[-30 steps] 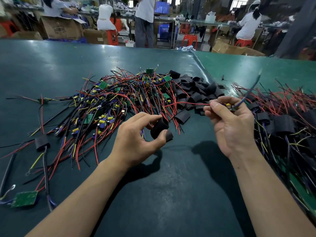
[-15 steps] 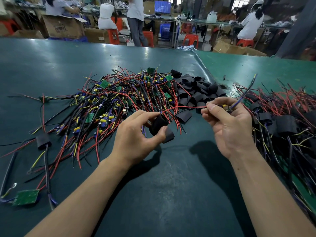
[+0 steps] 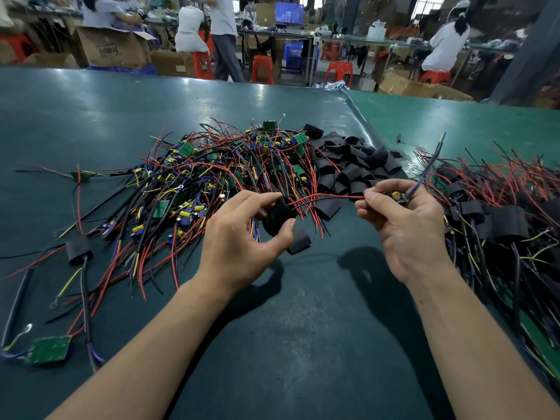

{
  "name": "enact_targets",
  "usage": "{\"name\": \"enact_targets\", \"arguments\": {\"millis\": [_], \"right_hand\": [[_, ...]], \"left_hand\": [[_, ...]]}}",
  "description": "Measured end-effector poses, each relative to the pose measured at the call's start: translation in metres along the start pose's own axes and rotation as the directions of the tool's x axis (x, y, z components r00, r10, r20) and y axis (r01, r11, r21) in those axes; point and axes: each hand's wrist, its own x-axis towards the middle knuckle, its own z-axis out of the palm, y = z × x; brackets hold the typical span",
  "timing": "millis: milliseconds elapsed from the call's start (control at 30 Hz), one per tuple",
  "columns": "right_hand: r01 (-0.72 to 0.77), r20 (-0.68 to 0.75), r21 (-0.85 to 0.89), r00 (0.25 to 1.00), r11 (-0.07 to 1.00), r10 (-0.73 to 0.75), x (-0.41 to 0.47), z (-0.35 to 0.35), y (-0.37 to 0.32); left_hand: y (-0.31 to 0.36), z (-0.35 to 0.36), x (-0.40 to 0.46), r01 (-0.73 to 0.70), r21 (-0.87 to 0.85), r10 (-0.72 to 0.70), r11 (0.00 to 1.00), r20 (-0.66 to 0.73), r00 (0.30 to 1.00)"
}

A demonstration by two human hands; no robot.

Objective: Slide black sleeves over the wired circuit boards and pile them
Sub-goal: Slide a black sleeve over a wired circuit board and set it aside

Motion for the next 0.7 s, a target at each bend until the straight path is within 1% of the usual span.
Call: {"name": "enact_targets", "arguments": {"millis": [67,133,233,333,433,500,600,700], "right_hand": [[-0.004,-0.014,-0.010,1.000,1.000,0.004,0.001,-0.001,0.000],[-0.004,0.005,-0.017,1.000,1.000,0.004,0.001,-0.002,-0.001],[-0.018,0.077,-0.006,0.997,1.000,0.018,-0.001,0.000,-0.002],[-0.040,0.172,0.035,0.985,0.999,0.033,-0.005,0.006,-0.003],[-0.077,0.284,0.054,0.957,0.996,0.058,-0.009,0.009,-0.003],[-0.092,0.320,0.014,0.944,0.996,0.083,-0.010,0.011,-0.001],[-0.066,0.383,-0.079,0.919,0.995,0.091,-0.014,0.014,0.006],[-0.011,0.372,-0.114,0.927,0.993,0.053,-0.017,0.016,0.012]], "left_hand": [[0.000,-0.001,0.000,-0.008,-0.001,0.008,1.000,0.000,1.000],[0.000,-0.002,0.000,-0.013,0.005,0.013,1.000,0.008,1.000],[-0.002,0.000,-0.001,-0.040,0.044,0.037,0.998,0.062,0.997],[-0.003,0.002,-0.003,-0.102,0.085,0.090,0.991,0.132,0.987],[-0.004,0.003,-0.004,-0.130,0.084,0.117,0.988,0.151,0.982],[-0.003,0.004,-0.004,-0.146,0.076,0.132,0.986,0.161,0.978],[-0.002,0.003,-0.005,-0.171,0.062,0.158,0.983,0.168,0.973],[-0.001,0.001,-0.004,-0.159,0.051,0.149,0.986,0.166,0.975]]}}
